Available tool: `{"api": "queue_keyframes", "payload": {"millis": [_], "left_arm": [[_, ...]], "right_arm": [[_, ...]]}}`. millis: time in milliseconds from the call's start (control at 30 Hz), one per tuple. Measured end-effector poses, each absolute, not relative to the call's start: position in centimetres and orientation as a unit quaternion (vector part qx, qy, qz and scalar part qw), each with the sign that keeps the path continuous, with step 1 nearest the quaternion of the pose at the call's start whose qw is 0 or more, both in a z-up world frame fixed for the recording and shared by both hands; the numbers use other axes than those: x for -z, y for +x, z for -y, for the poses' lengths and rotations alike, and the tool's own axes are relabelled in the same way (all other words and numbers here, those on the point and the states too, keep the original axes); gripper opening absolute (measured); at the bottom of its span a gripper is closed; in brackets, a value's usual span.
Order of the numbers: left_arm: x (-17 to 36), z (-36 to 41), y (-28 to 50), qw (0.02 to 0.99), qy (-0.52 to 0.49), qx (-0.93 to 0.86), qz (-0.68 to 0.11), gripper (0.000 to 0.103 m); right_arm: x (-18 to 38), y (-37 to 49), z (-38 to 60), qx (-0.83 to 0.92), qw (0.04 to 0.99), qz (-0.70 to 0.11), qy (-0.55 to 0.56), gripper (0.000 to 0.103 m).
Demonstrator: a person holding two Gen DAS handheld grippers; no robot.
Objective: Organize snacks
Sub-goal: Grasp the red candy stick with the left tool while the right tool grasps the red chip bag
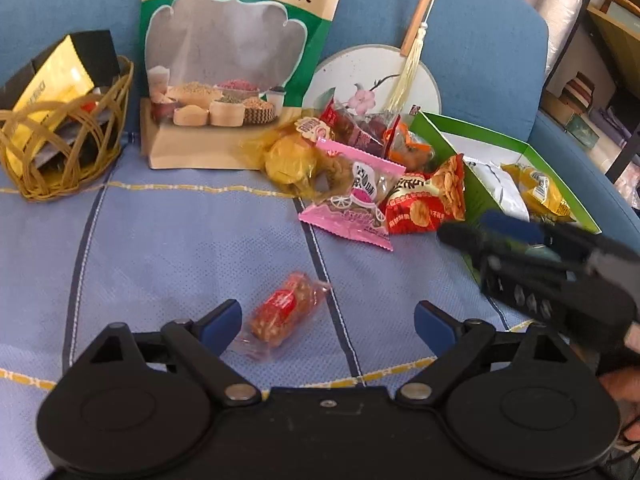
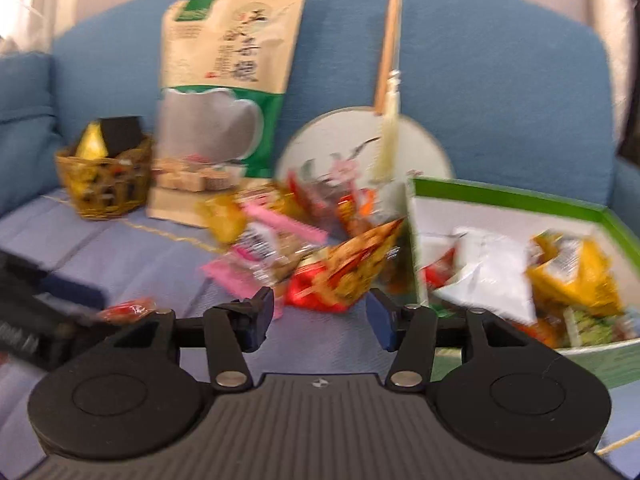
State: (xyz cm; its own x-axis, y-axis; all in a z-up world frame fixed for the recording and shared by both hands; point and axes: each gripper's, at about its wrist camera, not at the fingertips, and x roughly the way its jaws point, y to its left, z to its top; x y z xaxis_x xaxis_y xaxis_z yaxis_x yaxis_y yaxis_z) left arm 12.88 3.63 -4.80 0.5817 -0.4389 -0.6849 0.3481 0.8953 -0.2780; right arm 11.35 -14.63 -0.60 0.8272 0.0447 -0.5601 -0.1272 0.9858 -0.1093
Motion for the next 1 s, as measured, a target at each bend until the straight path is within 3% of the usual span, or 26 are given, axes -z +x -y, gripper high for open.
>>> {"api": "queue_keyframes", "payload": {"millis": [167,233,267,300,333,367,400,433,567,633,667,700,733,767,967,1000], "left_arm": [[5.0,-4.3,13.3,0.887,-0.084,0.223,-0.396,0.103],[5.3,-4.6,13.6,0.883,-0.098,0.222,-0.401,0.103],[5.6,-4.7,13.8,0.879,-0.101,0.223,-0.409,0.073],[5.8,-4.7,13.8,0.879,-0.098,0.222,-0.411,0.048],[5.8,-4.6,13.6,0.883,-0.088,0.217,-0.406,0.036],[5.7,-4.6,13.4,0.884,-0.081,0.215,-0.406,0.018],[5.8,-4.7,13.4,0.881,-0.086,0.216,-0.411,0.004],[5.9,-4.8,13.4,0.874,-0.105,0.222,-0.420,0.004],[5.8,-3.7,12.4,0.866,-0.119,0.235,-0.425,0.004],[5.6,-3.0,11.7,0.863,-0.121,0.248,-0.424,0.009],[5.4,-2.7,11.4,0.865,-0.119,0.242,-0.422,0.024],[5.3,-2.4,11.1,0.869,-0.118,0.237,-0.417,0.063],[5.0,-2.2,10.8,0.874,-0.115,0.233,-0.411,0.081],[4.8,-2.0,10.7,0.879,-0.111,0.227,-0.405,0.092],[4.3,-2.3,10.9,0.877,-0.106,0.229,-0.408,0.095],[4.4,-2.4,11.0,0.875,-0.107,0.232,-0.410,0.094]], "right_arm": [[0.9,14.7,13.9,-0.011,0.943,-0.320,-0.088,0.085],[1.3,15.5,13.9,-0.015,0.940,-0.327,-0.099,0.049],[1.2,15.4,14.1,-0.022,0.941,-0.323,-0.101,0.047],[0.9,14.9,14.6,-0.035,0.941,-0.323,-0.095,0.037],[0.7,14.2,15.2,-0.046,0.942,-0.323,-0.084,0.027],[0.3,13.3,15.9,-0.057,0.942,-0.322,-0.073,0.024],[-0.1,12.2,16.6,-0.069,0.943,-0.320,-0.060,0.010],[-0.5,10.9,17.2,-0.081,0.943,-0.320,-0.048,0.001],[-1.0,6.4,19.2,-0.111,0.939,-0.325,-0.026,0.002],[-1.0,5.2,19.8,-0.119,0.937,-0.327,-0.017,0.006],[-1.0,5.2,19.7,-0.122,0.937,-0.326,-0.015,0.009],[-1.1,5.5,19.6,-0.127,0.937,-0.325,-0.013,0.025],[-1.1,6.0,19.3,-0.129,0.938,-0.322,-0.013,0.034],[-1.1,6.6,18.8,-0.129,0.939,-0.317,-0.016,0.038],[-0.1,11.1,16.2,-0.090,0.943,-0.317,-0.043,0.046],[0.1,11.6,15.8,-0.073,0.942,-0.323,-0.052,0.051]]}}
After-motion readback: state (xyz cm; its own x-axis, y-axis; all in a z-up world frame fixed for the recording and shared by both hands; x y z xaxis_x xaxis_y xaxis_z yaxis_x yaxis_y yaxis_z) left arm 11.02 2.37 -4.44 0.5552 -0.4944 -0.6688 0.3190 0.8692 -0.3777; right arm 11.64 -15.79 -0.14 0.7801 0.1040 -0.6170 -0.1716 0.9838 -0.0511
